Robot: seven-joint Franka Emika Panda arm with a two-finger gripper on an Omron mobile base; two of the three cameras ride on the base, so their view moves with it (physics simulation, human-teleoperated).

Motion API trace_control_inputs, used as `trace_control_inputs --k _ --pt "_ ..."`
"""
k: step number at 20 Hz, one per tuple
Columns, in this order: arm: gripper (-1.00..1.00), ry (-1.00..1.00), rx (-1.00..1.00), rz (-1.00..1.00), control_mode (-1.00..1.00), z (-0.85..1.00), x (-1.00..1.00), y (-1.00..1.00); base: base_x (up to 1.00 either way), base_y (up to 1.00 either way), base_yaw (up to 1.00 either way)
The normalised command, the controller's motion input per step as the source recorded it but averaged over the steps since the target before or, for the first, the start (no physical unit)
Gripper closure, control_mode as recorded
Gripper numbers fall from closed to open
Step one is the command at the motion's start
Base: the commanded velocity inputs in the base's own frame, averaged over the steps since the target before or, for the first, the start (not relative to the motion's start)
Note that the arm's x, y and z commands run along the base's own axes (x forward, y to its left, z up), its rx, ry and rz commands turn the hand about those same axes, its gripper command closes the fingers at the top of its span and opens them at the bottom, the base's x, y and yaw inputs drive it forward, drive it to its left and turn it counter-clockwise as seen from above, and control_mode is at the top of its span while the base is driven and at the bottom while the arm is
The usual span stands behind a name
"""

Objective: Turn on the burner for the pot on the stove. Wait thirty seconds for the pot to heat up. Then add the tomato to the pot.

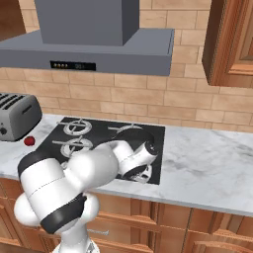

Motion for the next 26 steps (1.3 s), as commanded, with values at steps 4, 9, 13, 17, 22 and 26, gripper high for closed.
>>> trace_control_inputs --k 4,9,13,17,22,26 --pt "1.00 0.03 -0.01 0.00 -1.00 -0.21 0.23 0.00 0.00 0.00 0.00" --pt "1.00 0.00 0.00 0.00 -1.00 0.00 0.12 0.00 0.00 0.00 0.00" --pt "1.00 0.00 -0.03 0.00 -1.00 0.00 0.00 -0.01 0.00 0.00 0.00" --pt "1.00 -0.02 -0.07 -0.01 -1.00 0.00 0.00 -0.17 0.00 0.00 0.00" --pt "1.00 -0.14 -0.09 0.00 -1.00 0.00 0.00 -0.18 0.00 0.00 0.00" --pt "1.00 -0.18 -0.08 0.00 -1.00 0.00 0.00 -0.17 0.00 0.00 0.00"
